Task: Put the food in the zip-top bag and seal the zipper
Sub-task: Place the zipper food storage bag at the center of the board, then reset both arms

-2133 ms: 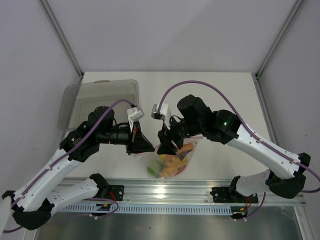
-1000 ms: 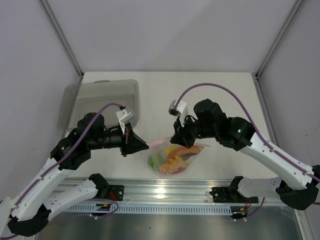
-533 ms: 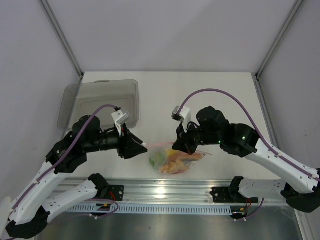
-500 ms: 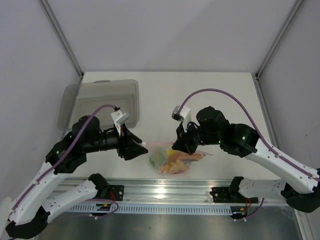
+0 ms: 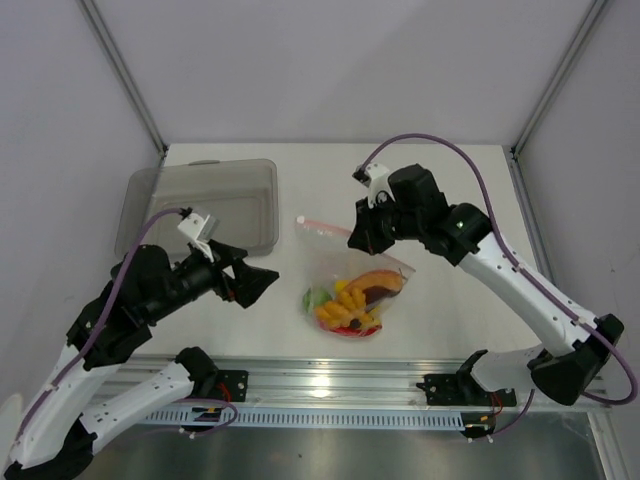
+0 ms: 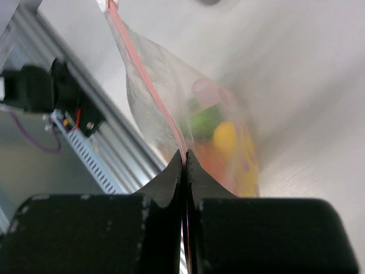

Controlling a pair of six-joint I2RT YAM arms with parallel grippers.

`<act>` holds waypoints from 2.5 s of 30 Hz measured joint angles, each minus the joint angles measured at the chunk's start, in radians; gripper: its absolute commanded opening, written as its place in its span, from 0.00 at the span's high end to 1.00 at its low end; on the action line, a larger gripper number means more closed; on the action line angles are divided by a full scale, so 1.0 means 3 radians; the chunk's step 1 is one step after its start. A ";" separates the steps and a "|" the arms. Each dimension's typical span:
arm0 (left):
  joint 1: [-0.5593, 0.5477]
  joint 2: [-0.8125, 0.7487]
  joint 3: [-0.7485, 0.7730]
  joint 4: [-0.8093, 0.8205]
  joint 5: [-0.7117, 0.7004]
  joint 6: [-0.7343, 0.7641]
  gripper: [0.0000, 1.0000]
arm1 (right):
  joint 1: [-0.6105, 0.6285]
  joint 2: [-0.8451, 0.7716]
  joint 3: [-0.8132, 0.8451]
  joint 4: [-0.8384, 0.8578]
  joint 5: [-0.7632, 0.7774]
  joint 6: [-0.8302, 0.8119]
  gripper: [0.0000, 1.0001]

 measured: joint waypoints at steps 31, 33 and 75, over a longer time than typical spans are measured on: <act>0.0000 -0.0540 -0.0736 0.0348 0.0406 0.0071 0.01 | -0.2349 0.2431 0.0272 0.1249 -0.0968 0.0264 1.00; 0.0000 -0.0540 -0.0776 0.0378 0.0420 0.0071 0.01 | -0.2401 0.2532 0.0312 0.1314 -0.0991 0.0289 1.00; 0.0309 0.0161 -0.0843 0.0512 0.0430 -0.0374 0.01 | -0.2459 0.1740 0.0556 0.0685 0.0264 0.0319 0.01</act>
